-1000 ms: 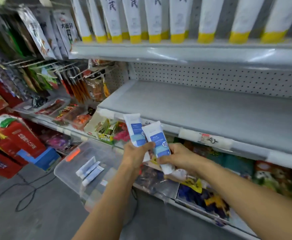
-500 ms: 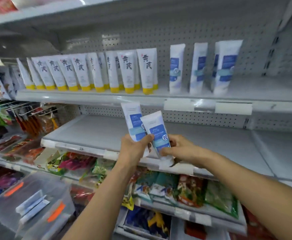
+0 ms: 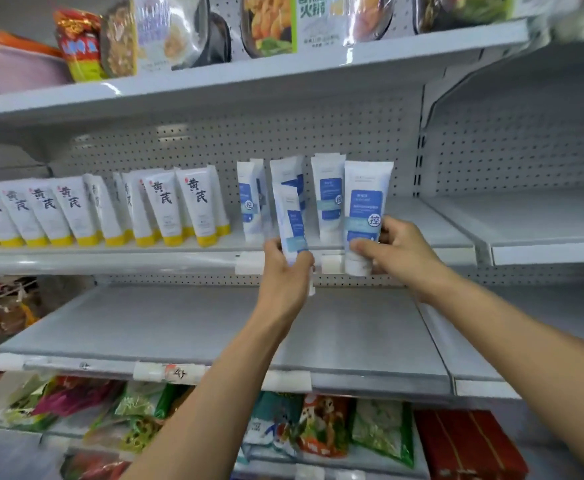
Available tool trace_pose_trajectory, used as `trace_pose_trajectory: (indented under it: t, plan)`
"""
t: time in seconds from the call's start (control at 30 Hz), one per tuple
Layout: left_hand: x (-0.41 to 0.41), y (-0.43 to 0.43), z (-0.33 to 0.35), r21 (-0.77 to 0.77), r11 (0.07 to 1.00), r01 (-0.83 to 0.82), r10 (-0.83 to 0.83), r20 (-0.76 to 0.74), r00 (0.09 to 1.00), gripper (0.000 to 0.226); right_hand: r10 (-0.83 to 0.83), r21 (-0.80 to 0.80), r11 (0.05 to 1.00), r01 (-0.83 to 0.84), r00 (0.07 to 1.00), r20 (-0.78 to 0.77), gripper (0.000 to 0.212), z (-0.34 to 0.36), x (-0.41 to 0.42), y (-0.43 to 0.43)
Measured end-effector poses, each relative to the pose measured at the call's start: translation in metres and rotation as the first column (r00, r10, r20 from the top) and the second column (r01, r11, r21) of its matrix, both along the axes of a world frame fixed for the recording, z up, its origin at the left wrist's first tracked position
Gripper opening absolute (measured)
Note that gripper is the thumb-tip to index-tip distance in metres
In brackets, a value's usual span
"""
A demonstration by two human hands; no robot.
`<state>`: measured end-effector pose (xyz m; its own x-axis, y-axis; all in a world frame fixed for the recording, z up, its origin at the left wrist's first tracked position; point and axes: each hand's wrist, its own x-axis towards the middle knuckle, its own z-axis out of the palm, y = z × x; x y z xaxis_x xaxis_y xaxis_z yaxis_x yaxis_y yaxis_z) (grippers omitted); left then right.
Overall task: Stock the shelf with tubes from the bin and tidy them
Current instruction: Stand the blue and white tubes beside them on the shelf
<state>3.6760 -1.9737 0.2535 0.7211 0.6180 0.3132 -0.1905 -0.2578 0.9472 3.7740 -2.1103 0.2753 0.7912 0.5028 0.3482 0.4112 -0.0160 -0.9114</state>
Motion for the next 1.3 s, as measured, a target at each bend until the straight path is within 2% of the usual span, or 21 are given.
trace_pose_trajectory:
  t: [0.2, 0.3, 0.6, 1.03, 1.13, 1.17, 1.23, 1.3]
  plan:
    - [0.031, 0.002, 0.003, 0.046, 0.996, 0.078, -0.080, 0.040, 0.996, 0.037, -0.198, 0.007, 0.980, 0.198, 0.979, 0.053, 0.030, 0.022, 0.057, 0.003]
    - [0.042, 0.007, 0.004, 0.055, 0.995, 0.082, -0.085, 0.061, 0.995, 0.038, -0.251, -0.051, 0.965, 0.256, 0.964, 0.087, 0.031, 0.024, 0.084, 0.017]
    - [0.058, 0.023, 0.007, 0.049, 0.994, 0.095, -0.099, 0.077, 0.992, 0.044, -0.308, -0.172, 0.926, 0.336, 0.936, 0.172, 0.035, 0.010, 0.130, 0.055]
    - [0.064, 0.029, 0.006, 0.019, 0.993, 0.120, -0.122, 0.083, 0.989, 0.044, -0.302, -0.218, 0.922, 0.319, 0.947, 0.109, 0.044, 0.015, 0.145, 0.065]
    - [0.061, 0.027, 0.006, 0.022, 0.992, 0.126, -0.127, 0.092, 0.988, 0.042, -0.373, -0.254, 0.883, 0.395, 0.919, 0.130, 0.055, 0.014, 0.142, 0.057]
    - [0.060, 0.026, 0.006, 0.025, 0.991, 0.131, -0.132, 0.093, 0.987, 0.041, -0.404, -0.243, 0.868, 0.432, 0.901, 0.160, 0.055, 0.014, 0.138, 0.054]
    - [0.058, 0.023, 0.006, 0.028, 0.990, 0.141, -0.143, 0.104, 0.984, 0.038, -0.414, -0.168, 0.877, 0.450, 0.885, 0.213, 0.041, 0.013, 0.127, 0.046]
    - [0.057, 0.019, 0.006, 0.035, 0.989, 0.146, -0.149, 0.117, 0.982, 0.037, -0.315, -0.095, 0.935, 0.342, 0.923, 0.223, 0.020, 0.015, 0.110, 0.038]
